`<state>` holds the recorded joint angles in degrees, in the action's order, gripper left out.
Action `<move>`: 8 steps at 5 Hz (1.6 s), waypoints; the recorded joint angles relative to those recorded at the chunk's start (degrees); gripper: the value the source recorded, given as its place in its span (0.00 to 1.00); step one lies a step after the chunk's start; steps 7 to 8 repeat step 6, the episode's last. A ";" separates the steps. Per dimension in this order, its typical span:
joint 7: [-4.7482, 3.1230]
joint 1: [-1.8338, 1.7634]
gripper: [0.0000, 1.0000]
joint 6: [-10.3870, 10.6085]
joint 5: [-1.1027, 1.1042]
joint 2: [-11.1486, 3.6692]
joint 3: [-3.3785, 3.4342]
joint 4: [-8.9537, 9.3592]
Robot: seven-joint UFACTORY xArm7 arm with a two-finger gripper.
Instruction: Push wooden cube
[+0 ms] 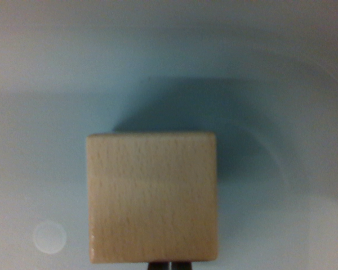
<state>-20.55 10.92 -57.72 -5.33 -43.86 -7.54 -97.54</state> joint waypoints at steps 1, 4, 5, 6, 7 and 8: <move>0.00 0.00 1.00 0.00 0.00 0.00 0.00 0.00; 0.22 0.02 1.00 -0.74 -0.04 -1.08 0.15 -1.82; 0.22 0.02 1.00 -0.74 -0.04 -1.08 0.15 -1.82; 0.25 0.02 1.00 -0.83 -0.04 -1.22 0.17 -2.05; 0.25 0.02 1.00 -0.83 -0.04 -1.22 0.17 -2.05; 0.25 0.02 1.00 -0.83 -0.04 -1.22 0.17 -2.05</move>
